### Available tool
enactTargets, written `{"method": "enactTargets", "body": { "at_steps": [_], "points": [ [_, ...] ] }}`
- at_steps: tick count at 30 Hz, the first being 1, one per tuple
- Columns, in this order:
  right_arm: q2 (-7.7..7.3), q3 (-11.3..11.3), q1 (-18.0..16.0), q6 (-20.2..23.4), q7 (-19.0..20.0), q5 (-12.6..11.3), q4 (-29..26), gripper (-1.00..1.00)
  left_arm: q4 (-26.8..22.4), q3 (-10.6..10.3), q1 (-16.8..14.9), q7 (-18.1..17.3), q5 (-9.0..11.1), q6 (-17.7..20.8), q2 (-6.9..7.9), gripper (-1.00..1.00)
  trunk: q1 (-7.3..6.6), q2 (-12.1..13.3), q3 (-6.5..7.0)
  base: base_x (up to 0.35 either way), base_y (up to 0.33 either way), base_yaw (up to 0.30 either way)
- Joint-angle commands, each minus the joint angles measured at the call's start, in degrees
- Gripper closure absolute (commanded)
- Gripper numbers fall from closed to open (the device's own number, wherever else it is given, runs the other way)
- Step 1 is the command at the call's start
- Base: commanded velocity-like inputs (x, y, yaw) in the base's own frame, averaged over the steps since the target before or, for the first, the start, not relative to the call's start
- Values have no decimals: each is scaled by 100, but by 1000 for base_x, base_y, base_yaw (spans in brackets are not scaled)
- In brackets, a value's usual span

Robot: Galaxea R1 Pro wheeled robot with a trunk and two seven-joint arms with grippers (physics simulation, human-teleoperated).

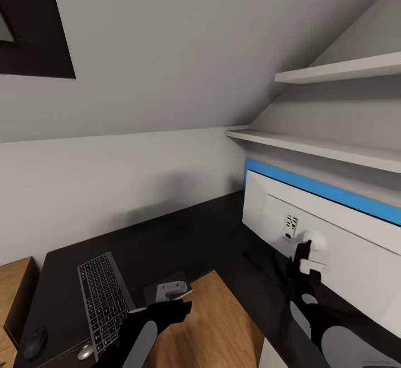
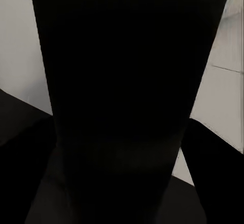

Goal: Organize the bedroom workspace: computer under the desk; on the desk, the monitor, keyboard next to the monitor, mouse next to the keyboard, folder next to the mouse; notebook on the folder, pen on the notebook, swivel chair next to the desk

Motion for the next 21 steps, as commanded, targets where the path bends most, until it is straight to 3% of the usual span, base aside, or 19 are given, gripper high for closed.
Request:
{"method": "enactTargets", "body": {
  "at_steps": [1,21],
  "points": [
    [0,24,-6,-25,28,-63,5,100,-6,-7,-6,57,60,10,0,-100,2,-8,-10,0,0,0],
    [1,15,-3,-57,28,-91,-3,100,-6,-7,-6,57,52,10,0,-100,2,-8,-10,0,0,0]
  ]
}}
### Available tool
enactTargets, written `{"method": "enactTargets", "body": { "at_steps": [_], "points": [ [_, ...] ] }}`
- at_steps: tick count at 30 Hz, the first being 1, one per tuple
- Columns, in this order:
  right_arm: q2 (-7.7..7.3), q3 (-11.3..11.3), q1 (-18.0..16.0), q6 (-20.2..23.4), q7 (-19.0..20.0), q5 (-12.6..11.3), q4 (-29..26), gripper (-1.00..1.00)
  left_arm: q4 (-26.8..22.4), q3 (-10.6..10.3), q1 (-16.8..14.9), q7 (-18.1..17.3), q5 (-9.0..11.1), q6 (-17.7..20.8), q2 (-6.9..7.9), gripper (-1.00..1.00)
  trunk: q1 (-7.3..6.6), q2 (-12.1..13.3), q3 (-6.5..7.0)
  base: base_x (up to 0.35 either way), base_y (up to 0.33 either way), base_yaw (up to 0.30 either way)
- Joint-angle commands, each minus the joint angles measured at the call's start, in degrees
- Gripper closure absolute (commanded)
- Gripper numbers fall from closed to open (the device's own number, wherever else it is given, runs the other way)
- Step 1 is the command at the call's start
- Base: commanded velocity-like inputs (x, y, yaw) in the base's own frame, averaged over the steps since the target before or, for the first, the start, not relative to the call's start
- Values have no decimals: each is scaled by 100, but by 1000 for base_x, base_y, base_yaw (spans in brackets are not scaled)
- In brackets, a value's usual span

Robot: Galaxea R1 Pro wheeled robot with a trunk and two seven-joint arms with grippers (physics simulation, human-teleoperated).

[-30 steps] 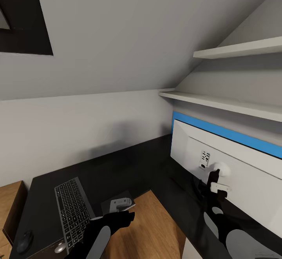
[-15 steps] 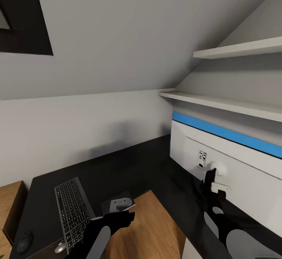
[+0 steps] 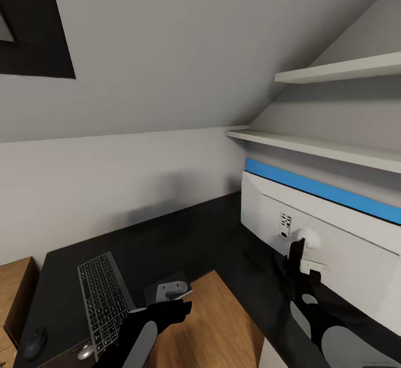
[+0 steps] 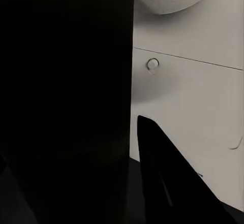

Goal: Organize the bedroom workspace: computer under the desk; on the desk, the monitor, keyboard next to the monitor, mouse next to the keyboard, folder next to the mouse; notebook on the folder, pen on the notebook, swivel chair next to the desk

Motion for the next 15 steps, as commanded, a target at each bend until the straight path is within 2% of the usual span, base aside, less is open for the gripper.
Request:
{"method": "enactTargets", "body": {
  "at_steps": [1,12,15],
  "points": [
    [-2,14,-6,-43,6,-68,-1,100,-6,-6,-5,57,60,10,0,-100,2,-9,-10,0,0,0],
    [3,14,-6,-35,-1,-68,-13,100,-6,-5,-5,54,67,10,0,-100,2,-9,-10,0,0,0],
    [6,14,-6,-42,-2,-67,-18,100,-6,-1,-5,57,69,10,0,-100,2,-9,-10,-320,0,0]
  ]
}}
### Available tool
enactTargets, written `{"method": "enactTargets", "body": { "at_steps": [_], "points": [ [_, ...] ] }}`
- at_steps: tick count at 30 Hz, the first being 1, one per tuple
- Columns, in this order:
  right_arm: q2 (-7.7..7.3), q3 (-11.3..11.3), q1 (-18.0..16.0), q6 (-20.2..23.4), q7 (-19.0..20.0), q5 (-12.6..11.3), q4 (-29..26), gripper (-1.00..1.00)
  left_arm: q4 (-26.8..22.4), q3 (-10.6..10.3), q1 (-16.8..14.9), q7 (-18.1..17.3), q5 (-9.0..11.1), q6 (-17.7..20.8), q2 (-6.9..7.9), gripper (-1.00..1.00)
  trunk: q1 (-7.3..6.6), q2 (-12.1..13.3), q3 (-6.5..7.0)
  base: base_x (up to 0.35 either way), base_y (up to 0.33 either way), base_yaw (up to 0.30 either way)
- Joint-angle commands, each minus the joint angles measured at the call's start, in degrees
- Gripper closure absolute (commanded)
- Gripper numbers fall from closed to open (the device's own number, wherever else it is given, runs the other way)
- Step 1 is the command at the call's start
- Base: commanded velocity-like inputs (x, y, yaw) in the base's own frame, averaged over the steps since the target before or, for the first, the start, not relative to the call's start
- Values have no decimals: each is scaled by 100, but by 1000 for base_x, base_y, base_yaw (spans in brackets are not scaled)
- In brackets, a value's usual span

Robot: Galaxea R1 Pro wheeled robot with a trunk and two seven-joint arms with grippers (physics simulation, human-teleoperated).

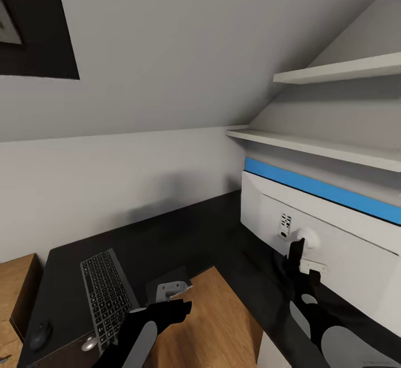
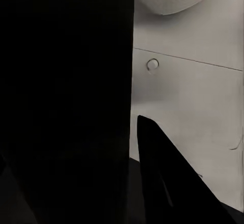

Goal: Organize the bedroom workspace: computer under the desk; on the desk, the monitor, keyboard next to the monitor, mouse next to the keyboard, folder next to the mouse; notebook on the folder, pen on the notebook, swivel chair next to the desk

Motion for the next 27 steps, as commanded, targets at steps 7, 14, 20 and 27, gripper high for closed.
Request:
{"method": "enactTargets", "body": {
  "at_steps": [7,14,20,27],
  "points": [
    [-1,-8,-9,-45,4,-45,-5,100,-6,-6,-5,57,60,10,0,-100,-2,-11,-10,-336,-33,0],
    [-1,-8,-9,-46,4,-45,-5,100,-6,-3,-5,57,60,10,0,-100,-2,-11,-10,-332,-137,0],
    [4,-8,-9,-46,6,-47,3,100,-6,-6,-5,57,60,10,0,-100,-2,-11,-10,-304,-186,0],
    [7,-7,-9,-40,5,-35,-3,100,20,-3,-5,57,60,10,0,-100,-2,-11,-10,-159,-111,0]
  ]
}}
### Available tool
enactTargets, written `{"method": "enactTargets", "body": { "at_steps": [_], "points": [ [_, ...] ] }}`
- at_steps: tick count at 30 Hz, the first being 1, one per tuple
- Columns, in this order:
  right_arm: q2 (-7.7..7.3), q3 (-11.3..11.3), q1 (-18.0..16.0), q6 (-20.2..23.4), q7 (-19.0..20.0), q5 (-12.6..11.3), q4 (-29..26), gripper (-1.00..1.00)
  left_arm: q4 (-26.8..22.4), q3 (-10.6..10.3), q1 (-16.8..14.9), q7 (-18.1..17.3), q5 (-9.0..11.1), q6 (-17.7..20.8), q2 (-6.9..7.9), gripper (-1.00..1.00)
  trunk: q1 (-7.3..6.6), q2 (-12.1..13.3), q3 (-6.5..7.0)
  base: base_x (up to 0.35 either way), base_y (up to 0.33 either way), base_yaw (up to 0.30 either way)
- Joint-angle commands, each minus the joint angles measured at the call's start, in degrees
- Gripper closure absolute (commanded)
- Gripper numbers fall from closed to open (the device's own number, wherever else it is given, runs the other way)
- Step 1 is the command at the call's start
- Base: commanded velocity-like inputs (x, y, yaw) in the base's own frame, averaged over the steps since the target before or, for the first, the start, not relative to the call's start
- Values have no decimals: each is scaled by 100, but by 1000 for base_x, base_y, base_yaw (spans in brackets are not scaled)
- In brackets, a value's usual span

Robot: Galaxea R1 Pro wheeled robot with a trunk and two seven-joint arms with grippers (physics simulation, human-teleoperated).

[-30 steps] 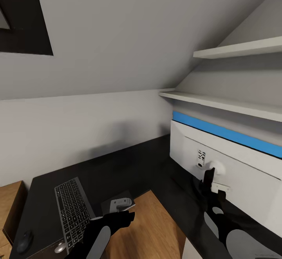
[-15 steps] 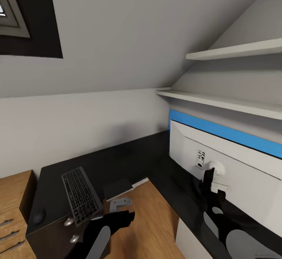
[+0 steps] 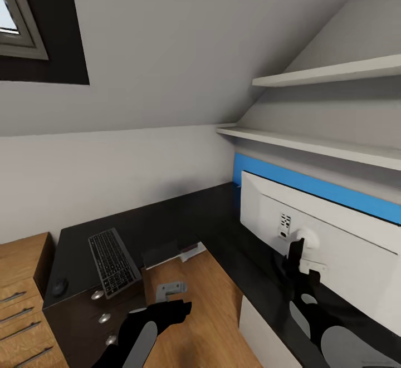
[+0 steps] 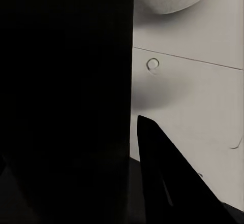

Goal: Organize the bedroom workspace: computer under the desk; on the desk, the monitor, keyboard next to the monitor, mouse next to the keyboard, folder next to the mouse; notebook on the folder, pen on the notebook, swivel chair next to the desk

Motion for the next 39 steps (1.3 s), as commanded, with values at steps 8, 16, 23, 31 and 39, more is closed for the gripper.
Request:
{"method": "enactTargets", "body": {
  "at_steps": [8,16,23,31,39],
  "points": [
    [4,-1,-7,-50,5,-41,-8,100,-6,-4,-5,56,68,10,0,-100,1,-10,-10,-3,-2,0],
    [8,3,-7,-50,5,-35,-8,100,2,-4,-5,57,69,10,0,-100,1,-10,-10,0,0,0],
    [9,0,-7,-50,5,-32,-8,100,3,-4,-5,57,69,10,0,-100,1,-10,-10,0,0,0],
    [9,5,-7,-50,5,-29,-8,100,3,-4,-5,57,69,10,0,-100,1,-10,-10,0,0,0],
    [17,9,-7,-50,13,-18,-8,100,3,-4,-5,57,69,10,0,-100,1,-10,-10,0,0,64]
  ]
}}
